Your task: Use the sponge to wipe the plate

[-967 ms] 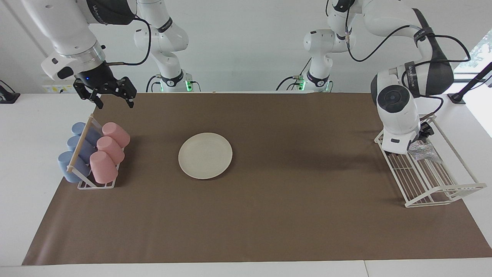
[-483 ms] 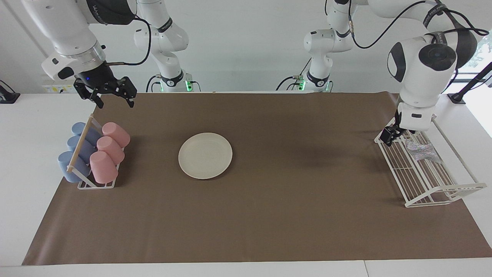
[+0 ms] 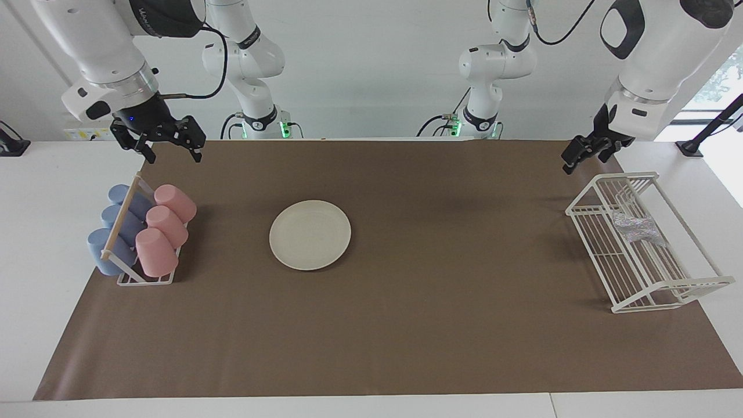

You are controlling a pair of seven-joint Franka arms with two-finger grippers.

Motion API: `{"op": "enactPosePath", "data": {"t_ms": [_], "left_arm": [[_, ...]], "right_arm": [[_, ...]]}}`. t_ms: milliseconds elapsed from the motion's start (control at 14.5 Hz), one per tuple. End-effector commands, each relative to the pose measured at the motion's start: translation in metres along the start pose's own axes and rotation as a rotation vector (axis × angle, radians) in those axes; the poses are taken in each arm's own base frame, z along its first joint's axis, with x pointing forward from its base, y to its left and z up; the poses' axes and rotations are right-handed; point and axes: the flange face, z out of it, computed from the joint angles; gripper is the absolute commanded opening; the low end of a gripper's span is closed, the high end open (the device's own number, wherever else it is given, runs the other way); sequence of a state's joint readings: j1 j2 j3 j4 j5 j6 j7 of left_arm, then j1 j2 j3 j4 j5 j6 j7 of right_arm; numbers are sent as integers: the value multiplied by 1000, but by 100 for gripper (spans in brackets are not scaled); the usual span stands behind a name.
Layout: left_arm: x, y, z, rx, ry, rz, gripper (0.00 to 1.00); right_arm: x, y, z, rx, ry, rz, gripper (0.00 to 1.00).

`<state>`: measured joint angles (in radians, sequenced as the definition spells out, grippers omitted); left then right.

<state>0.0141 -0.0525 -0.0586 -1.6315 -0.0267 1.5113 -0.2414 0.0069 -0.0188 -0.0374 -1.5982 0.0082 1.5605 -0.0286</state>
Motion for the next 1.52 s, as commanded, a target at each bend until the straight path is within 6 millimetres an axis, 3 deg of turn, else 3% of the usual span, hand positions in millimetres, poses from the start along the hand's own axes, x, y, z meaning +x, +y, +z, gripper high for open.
{"op": "enactPosePath", "data": {"t_ms": [0,345,691,760,898,967,1450], "left_arm": [[-7,-5,5,-22,-11,9,100],[8,-11,7,-21,34,6,100],[15,-3,29,7,-62,29,100],[14,1,25,7,-55,36,100],[10,3,-9,-3,-18,45,100],[11,1,-14,-7,-9,53,100],[10,0,-16,-12,1,90,100]], "right_arm": [[-7,-1,-2,-7,-17,1,100],[-10,-1,0,-7,-40,6,100],[-10,-2,0,-5,-40,4,100],[-10,-2,0,-7,-41,4,100],[-10,-2,0,-5,-40,6,100],[-10,-2,0,-7,-41,6,100],[-10,0,0,-7,-40,9,100]]}}
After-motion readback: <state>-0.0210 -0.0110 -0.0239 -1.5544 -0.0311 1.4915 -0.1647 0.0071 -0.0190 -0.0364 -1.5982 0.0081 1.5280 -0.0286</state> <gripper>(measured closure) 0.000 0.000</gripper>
